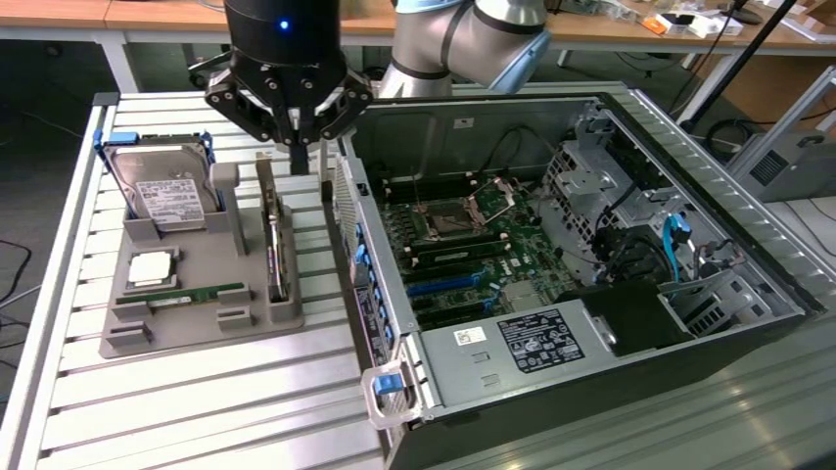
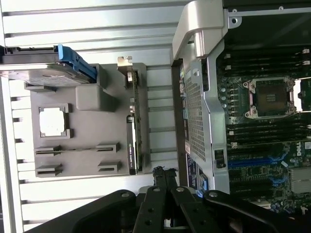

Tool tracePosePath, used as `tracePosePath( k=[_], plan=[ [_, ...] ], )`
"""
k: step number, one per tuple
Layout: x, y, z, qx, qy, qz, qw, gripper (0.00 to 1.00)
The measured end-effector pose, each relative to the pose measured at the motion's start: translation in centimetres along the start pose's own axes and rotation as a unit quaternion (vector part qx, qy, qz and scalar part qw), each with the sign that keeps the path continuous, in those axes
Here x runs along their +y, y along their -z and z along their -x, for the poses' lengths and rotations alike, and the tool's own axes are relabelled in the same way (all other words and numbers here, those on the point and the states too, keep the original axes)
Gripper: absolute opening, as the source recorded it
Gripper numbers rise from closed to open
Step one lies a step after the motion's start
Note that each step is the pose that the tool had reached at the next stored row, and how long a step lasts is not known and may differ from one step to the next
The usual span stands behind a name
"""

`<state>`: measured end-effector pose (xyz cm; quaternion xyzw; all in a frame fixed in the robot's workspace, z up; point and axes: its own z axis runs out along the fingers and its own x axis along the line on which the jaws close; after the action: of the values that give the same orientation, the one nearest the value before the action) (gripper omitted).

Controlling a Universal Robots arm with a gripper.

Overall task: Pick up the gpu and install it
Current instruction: 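Reach for the gpu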

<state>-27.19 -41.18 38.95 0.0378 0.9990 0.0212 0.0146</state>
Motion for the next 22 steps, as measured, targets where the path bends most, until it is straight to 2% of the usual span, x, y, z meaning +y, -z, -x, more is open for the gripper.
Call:
tracePosePath(
  k=[22],
  plan=[
    [-0.18,0.03,-1.6,0.0000,0.000,0.0000,1.0000,0.11]
  ],
)
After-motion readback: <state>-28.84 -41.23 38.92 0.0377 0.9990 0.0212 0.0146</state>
